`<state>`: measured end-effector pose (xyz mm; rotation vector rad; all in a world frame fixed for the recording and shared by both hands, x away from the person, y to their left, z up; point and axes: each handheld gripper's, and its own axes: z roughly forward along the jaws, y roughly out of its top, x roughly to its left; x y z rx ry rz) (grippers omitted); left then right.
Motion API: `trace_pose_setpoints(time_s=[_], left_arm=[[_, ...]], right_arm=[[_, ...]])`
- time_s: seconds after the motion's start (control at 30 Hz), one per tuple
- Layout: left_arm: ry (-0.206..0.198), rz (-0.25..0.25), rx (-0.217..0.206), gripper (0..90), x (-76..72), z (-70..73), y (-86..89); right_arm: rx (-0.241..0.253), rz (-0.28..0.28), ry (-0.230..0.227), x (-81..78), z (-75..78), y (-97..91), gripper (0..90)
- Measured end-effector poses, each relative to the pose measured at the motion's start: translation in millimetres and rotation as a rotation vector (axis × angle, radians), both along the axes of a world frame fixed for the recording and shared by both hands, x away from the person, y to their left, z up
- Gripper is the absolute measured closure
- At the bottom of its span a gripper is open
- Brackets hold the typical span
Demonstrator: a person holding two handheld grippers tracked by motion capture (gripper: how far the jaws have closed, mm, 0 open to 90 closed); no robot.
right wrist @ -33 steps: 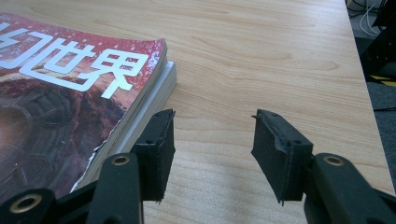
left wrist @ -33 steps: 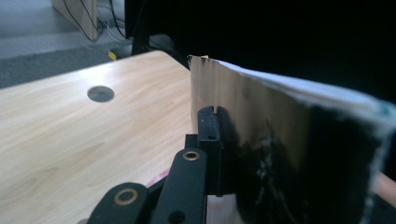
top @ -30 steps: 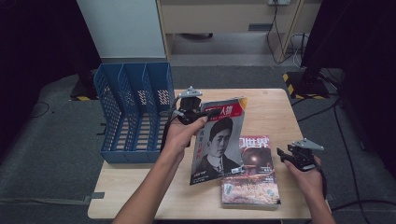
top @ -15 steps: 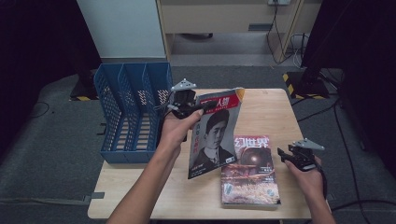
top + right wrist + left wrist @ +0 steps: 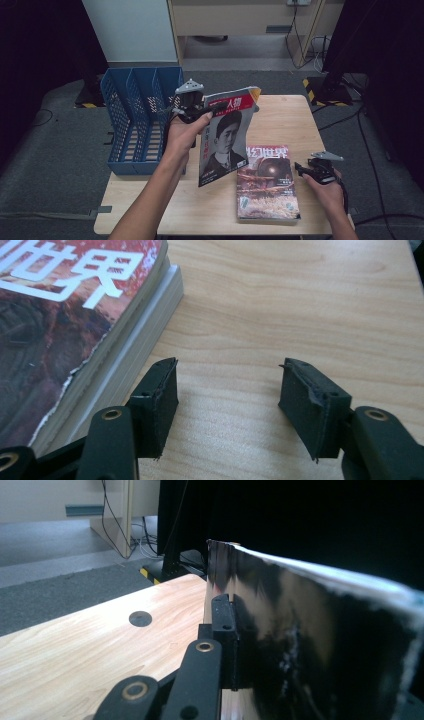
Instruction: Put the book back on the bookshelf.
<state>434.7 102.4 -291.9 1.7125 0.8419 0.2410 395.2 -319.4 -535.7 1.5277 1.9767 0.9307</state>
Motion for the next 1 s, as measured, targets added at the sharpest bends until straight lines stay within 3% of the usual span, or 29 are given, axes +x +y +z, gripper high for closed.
trace_pose_setpoints(time_s=[0.23,1.0], left_arm=[[-0.016,0.03,-0.01,86.1,-2.3,3.6,15.1],[-0.064,0.121,-0.027,86.1,-10.1,15.0,69.4]], right_arm=[[-0.029,0.017,-0.007,-0.7,-1.1,2.4,36.2],[-0.026,0.026,-0.01,-0.9,-1.4,3.8,35.4]])
